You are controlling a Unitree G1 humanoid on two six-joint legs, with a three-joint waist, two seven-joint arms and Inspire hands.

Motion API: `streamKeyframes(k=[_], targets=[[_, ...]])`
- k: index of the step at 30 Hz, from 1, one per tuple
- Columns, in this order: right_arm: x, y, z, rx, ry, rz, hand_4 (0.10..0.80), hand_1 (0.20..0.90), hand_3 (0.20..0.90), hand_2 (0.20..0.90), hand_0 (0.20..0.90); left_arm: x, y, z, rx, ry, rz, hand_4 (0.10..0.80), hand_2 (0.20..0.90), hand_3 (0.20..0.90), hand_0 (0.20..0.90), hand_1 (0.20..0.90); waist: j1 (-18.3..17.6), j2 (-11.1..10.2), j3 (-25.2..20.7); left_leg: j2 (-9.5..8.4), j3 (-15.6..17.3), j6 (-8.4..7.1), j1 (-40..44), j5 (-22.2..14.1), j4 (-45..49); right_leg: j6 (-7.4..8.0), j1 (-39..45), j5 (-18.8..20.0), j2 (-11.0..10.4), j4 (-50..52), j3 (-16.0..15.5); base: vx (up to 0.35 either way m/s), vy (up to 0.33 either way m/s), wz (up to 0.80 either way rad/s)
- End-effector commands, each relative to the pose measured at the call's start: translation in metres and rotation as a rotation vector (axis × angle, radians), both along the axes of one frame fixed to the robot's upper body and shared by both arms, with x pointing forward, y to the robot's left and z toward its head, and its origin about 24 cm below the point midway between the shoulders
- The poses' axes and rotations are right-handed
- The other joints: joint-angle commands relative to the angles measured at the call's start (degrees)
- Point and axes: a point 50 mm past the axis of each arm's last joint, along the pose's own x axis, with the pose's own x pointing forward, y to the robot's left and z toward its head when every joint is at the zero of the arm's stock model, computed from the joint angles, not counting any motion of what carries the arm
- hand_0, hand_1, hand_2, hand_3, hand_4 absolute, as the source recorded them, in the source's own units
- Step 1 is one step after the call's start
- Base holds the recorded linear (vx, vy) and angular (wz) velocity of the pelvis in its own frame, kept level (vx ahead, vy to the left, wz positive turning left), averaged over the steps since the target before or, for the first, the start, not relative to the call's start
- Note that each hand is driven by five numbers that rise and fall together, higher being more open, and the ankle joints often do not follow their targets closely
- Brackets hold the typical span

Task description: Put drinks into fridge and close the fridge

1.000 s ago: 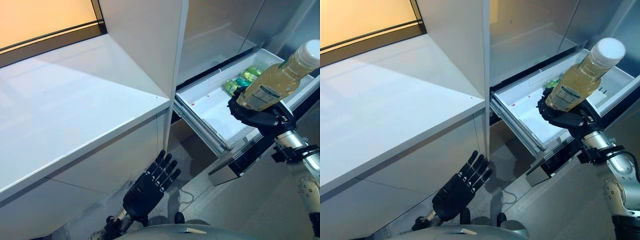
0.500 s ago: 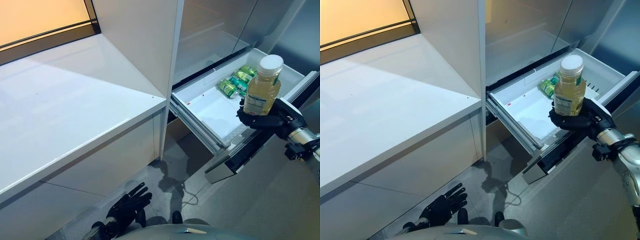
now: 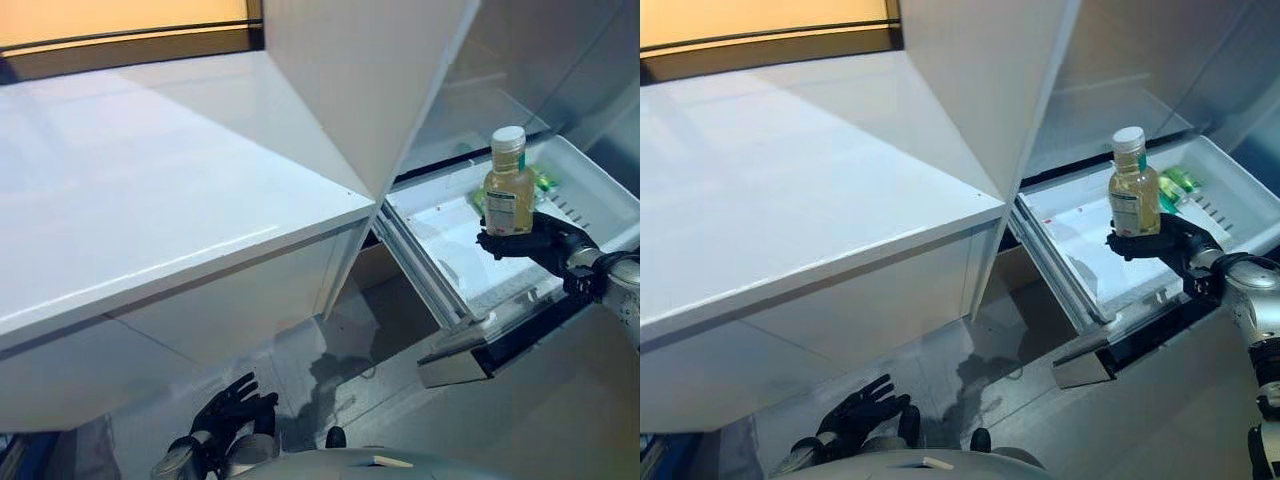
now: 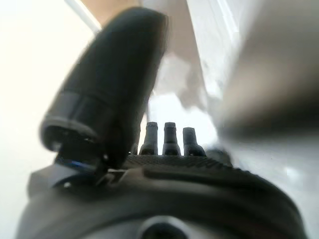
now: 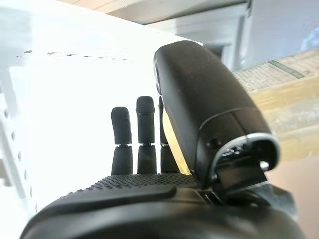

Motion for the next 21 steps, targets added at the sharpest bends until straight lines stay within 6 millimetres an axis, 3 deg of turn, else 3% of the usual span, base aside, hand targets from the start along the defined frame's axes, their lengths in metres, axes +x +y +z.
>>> streamKeyframes(k=[1,9,21], targets=[[0.021,-0.016,0.121,-0.112,-0.356,-0.038,0.100,0.300,0.200,0.300,0.300,-0.039,0.029,0.001,0.129,0.133,-0.009,0.800,0.900,0.900,0.900,0.900,3.89,-2.16,-1.83,-1.06,0.94,1.24,0.70,-6.58,0.76,3.92,-4.10,3.89,0.92,0.97,-0.29,0.033,-0.062,0.17],[0.020,-0.035,0.092,-0.055,-0.189,-0.188,0.100,0.300,0.200,0.300,0.300,-0.028,0.038,0.007,0.169,0.108,-0.043,0.800,0.900,0.900,0.900,0.900,5.93,-2.05,2.25,-0.84,-0.31,1.50,-2.23,-5.74,1.15,3.81,-6.52,4.60,1.03,1.62,-0.82,-0.036,-0.058,0.14],[0.013,-0.045,0.057,-0.049,0.023,-0.217,0.100,0.300,0.200,0.300,0.300,0.002,0.043,0.016,0.187,0.057,-0.040,0.800,0.900,0.900,0.900,0.900,6.80,-0.73,6.64,-1.10,-1.34,1.54,-5.34,-4.52,1.37,3.45,-9.41,4.90,0.92,2.71,-1.64,-0.049,-0.023,0.03]])
